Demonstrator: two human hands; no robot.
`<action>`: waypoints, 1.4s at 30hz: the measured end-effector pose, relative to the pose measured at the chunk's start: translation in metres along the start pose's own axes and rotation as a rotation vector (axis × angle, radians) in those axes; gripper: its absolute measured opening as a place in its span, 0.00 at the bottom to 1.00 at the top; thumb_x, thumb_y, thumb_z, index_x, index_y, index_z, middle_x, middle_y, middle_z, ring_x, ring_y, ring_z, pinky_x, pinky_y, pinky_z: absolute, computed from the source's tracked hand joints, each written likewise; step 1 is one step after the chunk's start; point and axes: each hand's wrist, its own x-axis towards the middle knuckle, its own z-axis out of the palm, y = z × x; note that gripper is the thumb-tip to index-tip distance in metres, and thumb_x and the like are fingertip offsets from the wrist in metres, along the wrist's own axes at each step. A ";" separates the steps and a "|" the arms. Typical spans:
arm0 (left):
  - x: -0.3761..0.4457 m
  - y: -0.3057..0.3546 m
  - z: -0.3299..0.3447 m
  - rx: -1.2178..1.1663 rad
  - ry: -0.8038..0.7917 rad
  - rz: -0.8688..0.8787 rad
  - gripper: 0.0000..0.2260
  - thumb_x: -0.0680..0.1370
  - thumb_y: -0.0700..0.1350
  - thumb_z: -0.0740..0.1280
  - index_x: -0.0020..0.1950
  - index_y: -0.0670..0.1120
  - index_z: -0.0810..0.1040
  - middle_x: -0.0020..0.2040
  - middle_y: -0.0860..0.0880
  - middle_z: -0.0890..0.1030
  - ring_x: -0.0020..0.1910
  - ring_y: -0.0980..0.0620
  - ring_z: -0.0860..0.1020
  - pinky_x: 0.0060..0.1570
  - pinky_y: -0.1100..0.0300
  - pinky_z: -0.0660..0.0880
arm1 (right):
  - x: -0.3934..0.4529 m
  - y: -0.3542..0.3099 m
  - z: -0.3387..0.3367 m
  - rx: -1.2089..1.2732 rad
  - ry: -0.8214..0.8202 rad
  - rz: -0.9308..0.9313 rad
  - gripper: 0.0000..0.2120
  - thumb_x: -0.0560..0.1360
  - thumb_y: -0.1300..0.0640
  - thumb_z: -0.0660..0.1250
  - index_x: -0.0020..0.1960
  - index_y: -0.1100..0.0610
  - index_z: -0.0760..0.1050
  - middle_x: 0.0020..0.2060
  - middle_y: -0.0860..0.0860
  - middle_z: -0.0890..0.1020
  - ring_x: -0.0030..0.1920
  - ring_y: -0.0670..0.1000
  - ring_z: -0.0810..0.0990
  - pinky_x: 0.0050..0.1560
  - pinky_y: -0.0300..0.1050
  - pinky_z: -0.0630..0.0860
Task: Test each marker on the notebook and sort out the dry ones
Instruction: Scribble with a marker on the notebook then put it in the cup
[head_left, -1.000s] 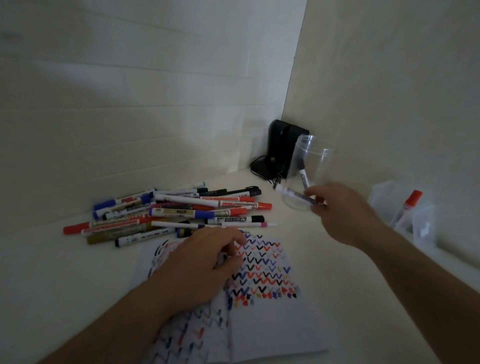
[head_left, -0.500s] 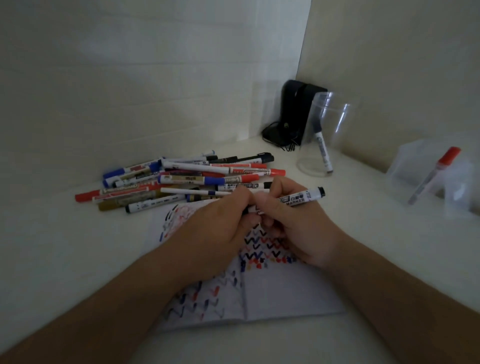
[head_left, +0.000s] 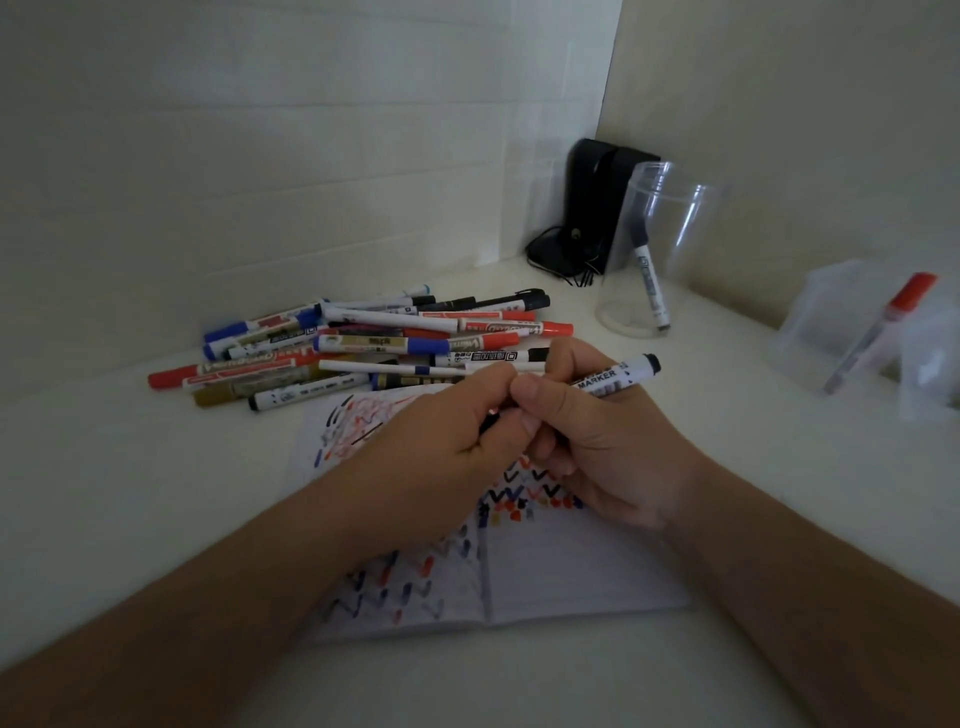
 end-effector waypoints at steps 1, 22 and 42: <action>0.001 0.001 0.000 -0.035 -0.007 -0.010 0.07 0.85 0.52 0.58 0.52 0.57 0.75 0.47 0.62 0.81 0.46 0.62 0.79 0.44 0.69 0.75 | 0.000 0.000 0.001 -0.006 0.010 -0.005 0.12 0.74 0.63 0.71 0.37 0.59 0.70 0.28 0.55 0.78 0.25 0.48 0.76 0.23 0.36 0.71; -0.004 -0.005 -0.019 0.462 -0.194 -0.182 0.10 0.75 0.68 0.65 0.55 0.74 0.72 0.36 0.64 0.78 0.34 0.64 0.75 0.35 0.64 0.69 | -0.017 -0.063 -0.029 -0.210 0.074 -0.079 0.09 0.78 0.55 0.71 0.40 0.55 0.75 0.30 0.54 0.76 0.28 0.49 0.70 0.27 0.41 0.62; 0.004 -0.011 -0.010 0.616 -0.186 -0.160 0.10 0.75 0.69 0.65 0.53 0.71 0.78 0.41 0.66 0.77 0.40 0.66 0.74 0.37 0.63 0.69 | -0.041 -0.005 -0.020 -0.847 0.249 0.123 0.11 0.72 0.65 0.74 0.36 0.63 0.73 0.31 0.63 0.82 0.28 0.57 0.79 0.30 0.49 0.77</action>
